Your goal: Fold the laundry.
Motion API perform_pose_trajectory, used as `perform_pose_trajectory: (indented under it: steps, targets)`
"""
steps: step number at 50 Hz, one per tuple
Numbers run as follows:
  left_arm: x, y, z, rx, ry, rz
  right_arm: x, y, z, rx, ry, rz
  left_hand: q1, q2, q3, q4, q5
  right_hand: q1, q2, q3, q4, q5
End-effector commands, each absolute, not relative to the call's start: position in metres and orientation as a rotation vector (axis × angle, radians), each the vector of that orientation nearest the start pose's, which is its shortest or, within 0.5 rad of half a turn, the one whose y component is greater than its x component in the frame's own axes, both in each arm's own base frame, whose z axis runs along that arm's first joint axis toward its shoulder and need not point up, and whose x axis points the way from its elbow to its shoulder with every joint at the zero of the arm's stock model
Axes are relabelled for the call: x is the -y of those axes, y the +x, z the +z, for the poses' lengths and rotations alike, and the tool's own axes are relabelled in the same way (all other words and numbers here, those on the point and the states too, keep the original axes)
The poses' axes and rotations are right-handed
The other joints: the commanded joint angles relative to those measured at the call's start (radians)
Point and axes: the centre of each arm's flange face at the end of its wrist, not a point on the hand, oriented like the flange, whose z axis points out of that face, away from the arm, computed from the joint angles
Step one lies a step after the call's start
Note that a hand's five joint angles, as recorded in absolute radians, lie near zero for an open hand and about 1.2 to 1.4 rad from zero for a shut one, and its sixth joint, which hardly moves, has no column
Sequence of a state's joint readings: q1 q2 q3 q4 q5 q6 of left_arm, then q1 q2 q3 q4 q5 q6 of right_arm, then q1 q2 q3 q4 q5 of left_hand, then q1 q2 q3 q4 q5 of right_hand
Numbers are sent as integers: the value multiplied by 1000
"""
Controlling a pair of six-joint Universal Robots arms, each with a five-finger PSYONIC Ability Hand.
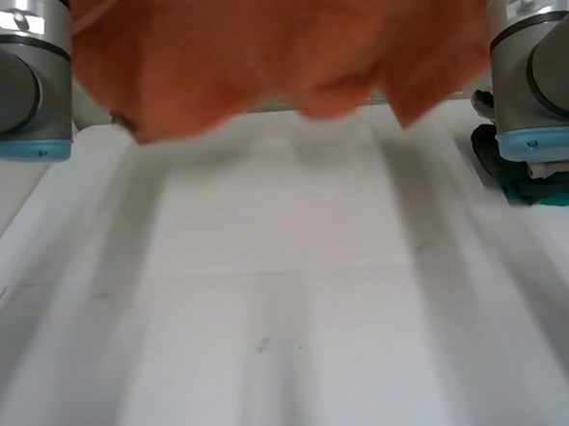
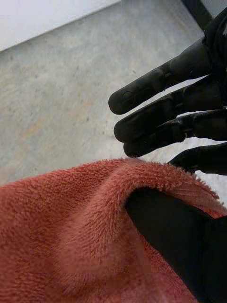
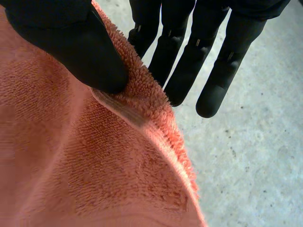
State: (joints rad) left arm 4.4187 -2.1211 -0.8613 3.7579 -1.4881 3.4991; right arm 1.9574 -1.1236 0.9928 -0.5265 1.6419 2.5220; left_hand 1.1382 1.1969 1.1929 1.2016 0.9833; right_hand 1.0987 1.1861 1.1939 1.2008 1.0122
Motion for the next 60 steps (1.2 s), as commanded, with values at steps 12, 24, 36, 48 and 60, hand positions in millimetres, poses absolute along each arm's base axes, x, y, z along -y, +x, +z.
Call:
perform_pose_trajectory:
  steps: [12, 24, 36, 48, 60]
  targets:
    - [351, -253, 220, -1981, 836, -2324, 323, 279, 216, -1998, -1172, -2227, 258, 199, 203, 195, 238, 298, 210, 202, 195, 210]
    - [314, -241, 162, -2075, 1050, -2049, 341, 242, 147, -2322, -891, -1913, 258, 199, 203, 195, 238, -20, -108, -116, -123, -108]
    - [309, -237, 179, -2041, 1027, -2085, 347, 199, 147, -2562, -622, -1645, 258, 199, 203, 195, 238, -400, -488, -495, -502, -488]
    - [310, -234, 180, -2051, 1016, -2072, 348, 185, 141, -2605, -603, -1606, 258, 199, 203, 195, 238, -403, -490, -498, -505, -491]
    - [311, -233, 180, -2051, 1014, -2072, 334, 186, 129, -2591, -791, -1524, 258, 199, 203, 195, 238, -400, -488, -495, -502, -488]
